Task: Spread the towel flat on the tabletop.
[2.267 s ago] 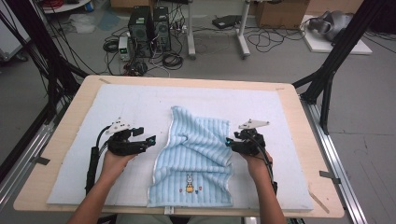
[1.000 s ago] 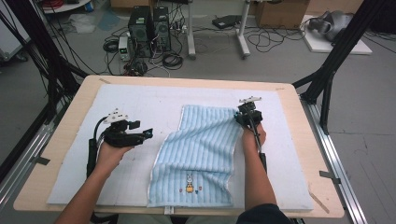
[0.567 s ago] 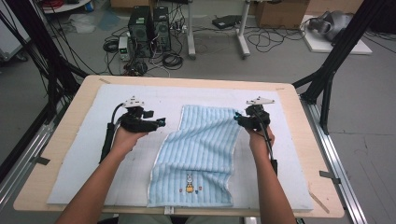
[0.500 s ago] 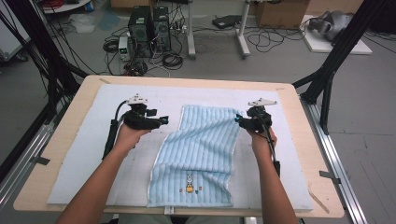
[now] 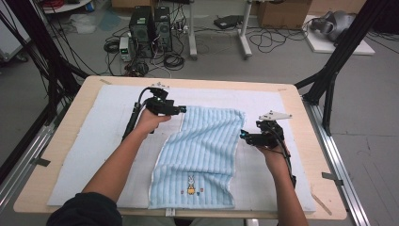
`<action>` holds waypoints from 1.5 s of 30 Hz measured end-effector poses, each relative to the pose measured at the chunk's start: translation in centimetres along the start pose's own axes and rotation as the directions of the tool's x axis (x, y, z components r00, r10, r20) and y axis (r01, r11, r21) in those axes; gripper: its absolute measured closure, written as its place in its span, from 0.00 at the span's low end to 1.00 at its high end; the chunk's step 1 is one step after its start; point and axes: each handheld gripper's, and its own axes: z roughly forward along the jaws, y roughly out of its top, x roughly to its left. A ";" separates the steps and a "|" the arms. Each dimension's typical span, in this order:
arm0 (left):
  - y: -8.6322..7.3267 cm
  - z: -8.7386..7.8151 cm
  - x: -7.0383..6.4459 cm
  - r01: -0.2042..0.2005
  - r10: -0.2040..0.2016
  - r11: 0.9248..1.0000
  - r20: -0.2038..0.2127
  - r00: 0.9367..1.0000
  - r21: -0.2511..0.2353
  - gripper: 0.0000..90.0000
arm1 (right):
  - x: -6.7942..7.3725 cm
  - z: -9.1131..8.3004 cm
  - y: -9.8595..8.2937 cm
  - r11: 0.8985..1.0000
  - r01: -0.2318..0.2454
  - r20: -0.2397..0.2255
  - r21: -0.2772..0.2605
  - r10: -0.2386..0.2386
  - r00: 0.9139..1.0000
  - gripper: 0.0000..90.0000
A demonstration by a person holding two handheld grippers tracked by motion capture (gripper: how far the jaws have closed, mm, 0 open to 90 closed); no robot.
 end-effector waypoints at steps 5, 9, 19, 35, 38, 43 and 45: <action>-0.7 1.6 -0.1 -0.005 0.006 1.000 -0.035 0.999 0.008 0.36 | -0.7 -0.8 -1.1 1.000 -0.017 -0.026 -0.001 0.017 1.000 0.25; -1.3 3.0 -0.2 -0.034 0.039 0.998 -0.091 0.995 0.057 0.41 | -0.9 -0.9 -1.7 1.000 -0.017 -0.033 0.005 0.017 0.999 0.25; -2.2 4.3 -0.8 -0.181 0.195 0.977 -0.131 0.972 0.110 0.66 | -1.4 -0.8 -2.3 0.999 -0.048 -0.044 0.008 0.048 0.998 0.25; -2.5 2.7 2.2 -0.044 0.062 0.997 -0.294 0.954 0.067 0.97 | -0.4 0.6 -2.2 0.999 -0.037 -0.060 0.033 0.039 0.997 0.25; -2.7 2.0 3.2 -0.017 0.034 0.998 -0.343 0.939 0.054 0.97 | -0.2 0.8 -2.1 0.999 -0.034 -0.066 0.040 0.037 0.997 0.25; -3.4 1.4 4.2 0.047 -0.045 0.999 -0.360 0.932 -0.002 0.87 | 0.3 1.3 -2.0 0.998 -0.036 -0.071 0.046 0.039 0.997 0.25; -3.6 1.0 4.3 0.068 -0.069 0.998 -0.345 0.936 -0.017 0.64 | 0.6 1.6 -1.9 0.998 -0.030 -0.069 0.047 0.033 0.997 0.26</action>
